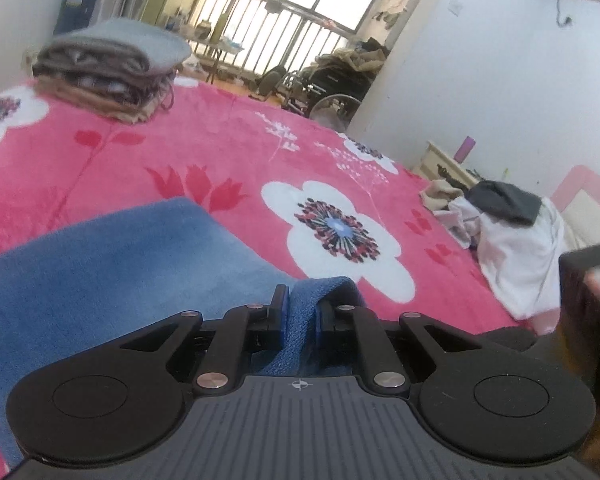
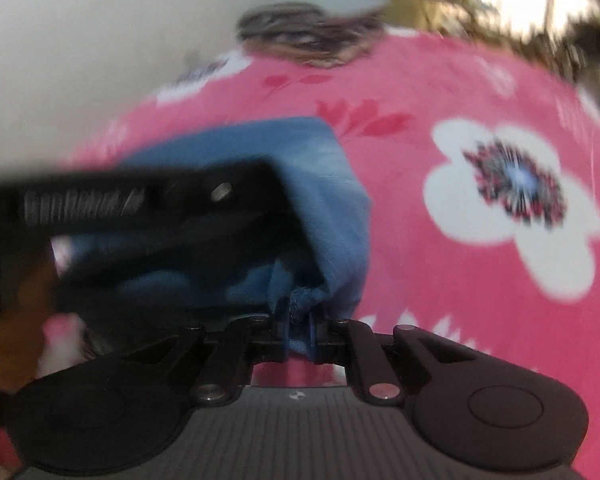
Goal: Fold clothes
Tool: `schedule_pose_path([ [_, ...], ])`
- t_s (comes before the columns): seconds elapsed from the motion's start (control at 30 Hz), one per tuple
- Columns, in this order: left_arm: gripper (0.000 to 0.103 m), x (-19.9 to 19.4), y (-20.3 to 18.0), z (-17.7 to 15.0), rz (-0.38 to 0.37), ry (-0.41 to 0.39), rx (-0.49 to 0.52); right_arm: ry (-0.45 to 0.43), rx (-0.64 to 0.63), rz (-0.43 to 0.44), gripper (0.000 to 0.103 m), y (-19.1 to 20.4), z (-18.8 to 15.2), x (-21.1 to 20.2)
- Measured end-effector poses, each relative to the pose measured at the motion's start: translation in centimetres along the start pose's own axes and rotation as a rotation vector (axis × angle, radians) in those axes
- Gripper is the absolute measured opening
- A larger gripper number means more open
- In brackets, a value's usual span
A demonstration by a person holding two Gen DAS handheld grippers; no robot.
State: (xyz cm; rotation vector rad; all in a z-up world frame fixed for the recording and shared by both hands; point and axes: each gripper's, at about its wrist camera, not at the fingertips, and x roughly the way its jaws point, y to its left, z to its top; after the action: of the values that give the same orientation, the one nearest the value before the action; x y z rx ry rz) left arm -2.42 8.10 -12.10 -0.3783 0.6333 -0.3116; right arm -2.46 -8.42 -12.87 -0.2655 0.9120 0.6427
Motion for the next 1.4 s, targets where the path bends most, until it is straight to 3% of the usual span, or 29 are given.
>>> schedule_pose_path([
  [0.13, 0.01, 0.0, 0.4, 0.1, 0.003, 0.002, -0.024, 0.015, -0.163, -0.093, 0.014, 2.5, -0.3, 0.8],
  [0.3, 0.01, -0.1, 1.9, 0.2, -0.013, 0.008, -0.098, -0.031, -0.166, -0.108, 0.019, 2.5, -0.5, -2.1],
  [0.43, 0.01, -0.2, 2.2, 0.1, -0.024, 0.006, -0.119, -0.108, -0.3, -0.102, 0.017, 4.1, -0.8, -4.1],
  [0.57, 0.01, -0.5, 1.4, 0.1, -0.036, -0.001, -0.086, -0.066, -0.417, -0.18, 0.013, 5.1, -0.6, -1.6],
  [0.7, 0.01, -0.5, 0.8, -0.3, -0.038, 0.004, -0.044, -0.026, -0.394, -0.197, 0.004, 4.5, 0.1, 1.5],
  [0.93, 0.01, -0.1, 1.6, -0.5, -0.067, 0.015, -0.081, -0.105, -0.442, -0.243, 0.002, 4.8, -1.1, 1.7],
  [1.2, 0.01, 0.7, 2.1, -1.5, -0.091, 0.058, -0.085, -0.153, -0.328, -0.156, 0.001, 2.9, -0.8, 0.7],
  [1.27, 0.011, 0.6, 2.1, -1.6, -0.089, 0.053, -0.067, -0.163, -0.302, -0.129, 0.008, 2.7, -0.8, -0.3],
  [1.33, 0.011, 0.6, 1.8, -1.7, -0.082, 0.052, -0.044, -0.172, -0.284, -0.1, 0.034, 2.4, -1.0, -2.1],
  [1.4, 0.011, 0.6, 1.4, -1.8, -0.068, 0.054, -0.005, -0.181, -0.288, -0.089, 0.036, 2.5, -1.2, -4.3],
])
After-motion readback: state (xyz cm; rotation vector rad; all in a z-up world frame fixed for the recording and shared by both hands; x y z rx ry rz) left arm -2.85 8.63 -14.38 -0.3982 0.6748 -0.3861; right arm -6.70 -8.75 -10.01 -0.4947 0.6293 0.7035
